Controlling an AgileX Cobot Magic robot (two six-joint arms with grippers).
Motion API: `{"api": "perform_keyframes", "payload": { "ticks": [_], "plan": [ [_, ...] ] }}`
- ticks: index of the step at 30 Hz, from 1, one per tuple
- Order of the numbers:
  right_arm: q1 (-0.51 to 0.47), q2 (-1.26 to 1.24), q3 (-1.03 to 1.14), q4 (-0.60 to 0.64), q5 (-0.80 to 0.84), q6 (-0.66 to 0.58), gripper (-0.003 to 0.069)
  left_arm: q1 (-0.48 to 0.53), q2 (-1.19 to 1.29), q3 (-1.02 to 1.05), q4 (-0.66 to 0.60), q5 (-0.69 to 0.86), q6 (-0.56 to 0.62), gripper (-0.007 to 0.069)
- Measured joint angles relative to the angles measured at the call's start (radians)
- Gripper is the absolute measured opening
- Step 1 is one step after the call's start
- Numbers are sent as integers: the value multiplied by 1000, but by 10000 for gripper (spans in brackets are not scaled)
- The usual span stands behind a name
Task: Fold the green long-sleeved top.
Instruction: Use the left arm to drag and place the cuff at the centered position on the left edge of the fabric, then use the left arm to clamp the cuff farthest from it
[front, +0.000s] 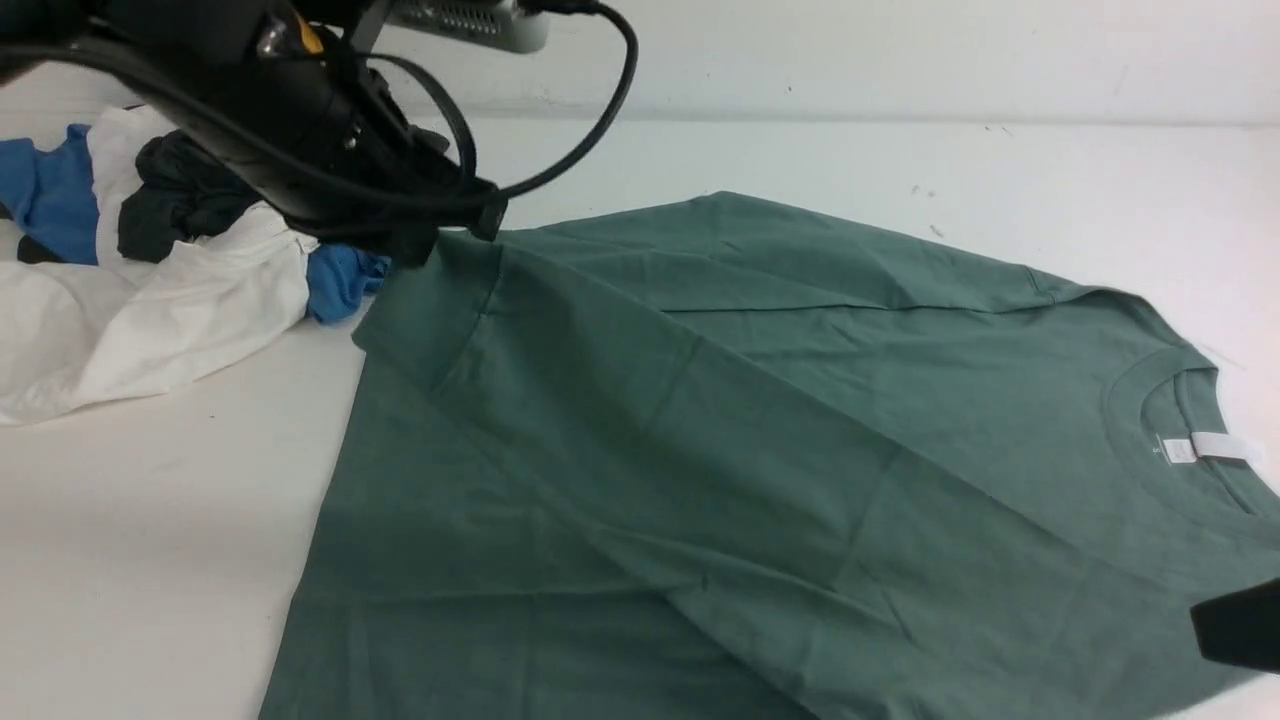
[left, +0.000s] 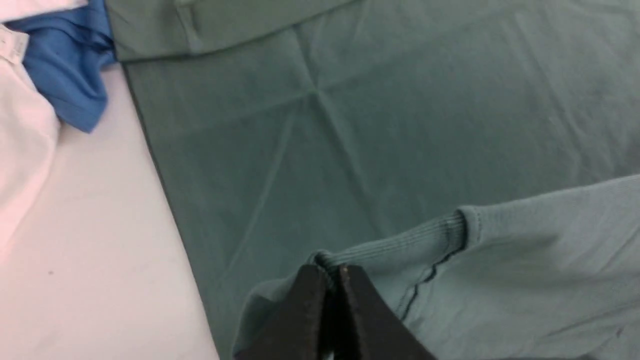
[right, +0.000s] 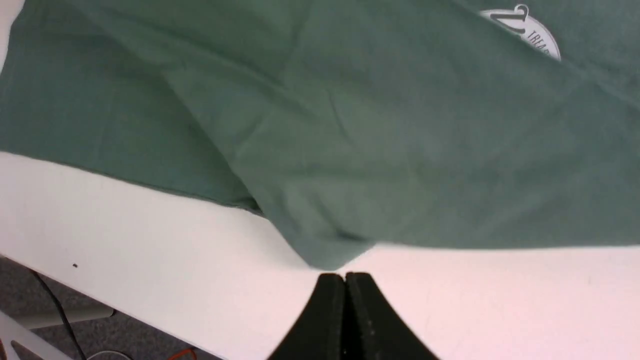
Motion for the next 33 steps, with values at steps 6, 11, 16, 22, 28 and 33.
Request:
{"api": "perform_keyframes", "payload": {
  "ticks": [6,11,16,22,28,33],
  "plan": [
    [0,0,0,0,0,0,-15,13,139,-45,42,-3,1,6],
    [0,0,0,0,1,0,-14,13,231,-45,134,-6,-44,6],
    [0,0,0,0,2,0,-14,14,281,-45,198,-22,-60,6],
    [0,0,0,0,2,0,-14,14,302,-47,228,-72,-60,29],
    [0,1,-4,-1,3,0,-14,14,304,-50,300,-81,-95,162],
    [10,57,-83,-5,23,-16,-12,14,304,-93,311,59,-211,231]
  ]
}}
